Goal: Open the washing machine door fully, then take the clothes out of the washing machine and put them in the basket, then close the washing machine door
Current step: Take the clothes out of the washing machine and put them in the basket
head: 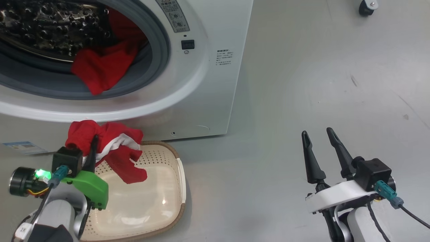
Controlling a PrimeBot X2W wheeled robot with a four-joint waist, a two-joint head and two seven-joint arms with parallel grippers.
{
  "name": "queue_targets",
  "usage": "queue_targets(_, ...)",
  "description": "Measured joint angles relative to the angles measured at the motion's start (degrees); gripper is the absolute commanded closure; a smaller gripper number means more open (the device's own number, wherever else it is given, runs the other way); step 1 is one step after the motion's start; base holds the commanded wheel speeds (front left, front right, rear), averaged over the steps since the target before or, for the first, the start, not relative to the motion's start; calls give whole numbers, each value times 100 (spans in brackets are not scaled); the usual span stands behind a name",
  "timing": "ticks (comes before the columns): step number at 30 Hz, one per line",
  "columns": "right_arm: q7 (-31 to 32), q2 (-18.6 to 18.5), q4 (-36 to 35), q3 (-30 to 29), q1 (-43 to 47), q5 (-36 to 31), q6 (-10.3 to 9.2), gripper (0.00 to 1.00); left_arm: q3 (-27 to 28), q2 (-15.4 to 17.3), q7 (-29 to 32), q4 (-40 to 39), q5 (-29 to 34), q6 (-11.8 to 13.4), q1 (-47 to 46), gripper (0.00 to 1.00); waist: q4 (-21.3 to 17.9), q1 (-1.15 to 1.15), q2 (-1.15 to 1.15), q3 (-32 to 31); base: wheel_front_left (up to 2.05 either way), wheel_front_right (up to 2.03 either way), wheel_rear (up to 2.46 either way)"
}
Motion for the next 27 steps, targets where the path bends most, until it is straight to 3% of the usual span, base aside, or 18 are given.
queue_targets(13,0,10,-138,88,-302,-116,1,0,-409,174,214,308,354,-96,-46,100,-328,0,0,755,0,0,0)
queue_targets(27,-1,30,-286,-11,-491,-163,-8,0,-412,338,308,944,441,-134,-467,100,-563,0,0,1403,0,0,0)
